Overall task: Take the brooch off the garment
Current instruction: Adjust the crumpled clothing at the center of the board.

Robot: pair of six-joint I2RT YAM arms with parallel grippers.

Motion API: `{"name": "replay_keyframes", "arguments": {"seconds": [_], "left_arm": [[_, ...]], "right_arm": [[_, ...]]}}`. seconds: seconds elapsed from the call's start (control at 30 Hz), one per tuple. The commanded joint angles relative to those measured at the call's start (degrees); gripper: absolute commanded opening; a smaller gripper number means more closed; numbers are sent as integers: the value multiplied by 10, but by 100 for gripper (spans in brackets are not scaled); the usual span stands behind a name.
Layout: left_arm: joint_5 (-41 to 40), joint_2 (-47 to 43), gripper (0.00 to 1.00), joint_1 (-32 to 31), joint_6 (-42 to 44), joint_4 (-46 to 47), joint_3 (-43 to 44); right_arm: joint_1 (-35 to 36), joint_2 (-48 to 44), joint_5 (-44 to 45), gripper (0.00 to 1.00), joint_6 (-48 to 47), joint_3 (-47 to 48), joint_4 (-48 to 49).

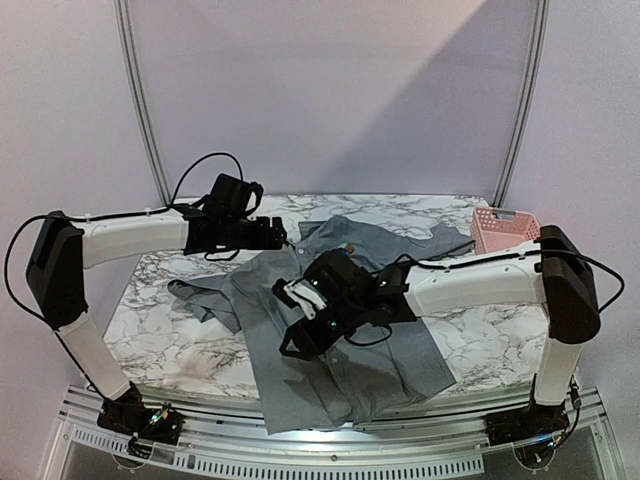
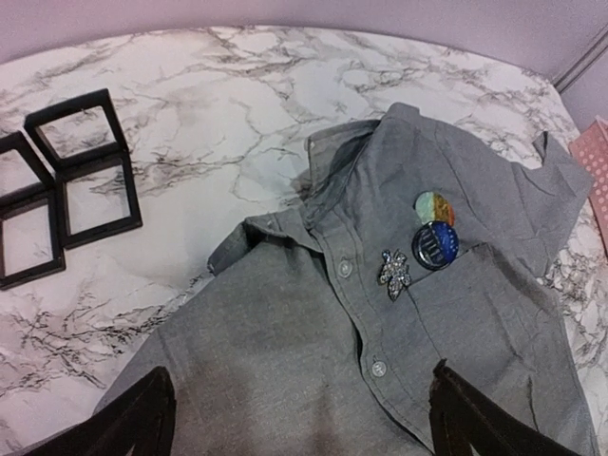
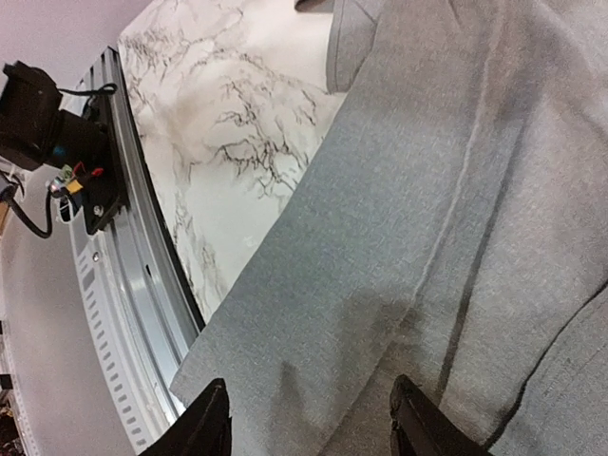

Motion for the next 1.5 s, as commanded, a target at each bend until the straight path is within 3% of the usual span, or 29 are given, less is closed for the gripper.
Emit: {"name": "replay_keyframes", "arguments": {"seconds": [0.0,0.8,1.07,1.47], "left_arm": [[-7,-14,93,7,-8,-4,-5],[-11,-38,93,8,-9,-14,-9],[-14,-40,93,9,-6,-14,-8],[-14,-37,93,9,-1,-23,-4]], "right_arm": [[11,43,25,55,-15,26,-20],[45,149,136,42,-35,103,-84],[49,153,94,20,-46,102,-49],[49,192,-18,20,-97,178,7]]}}
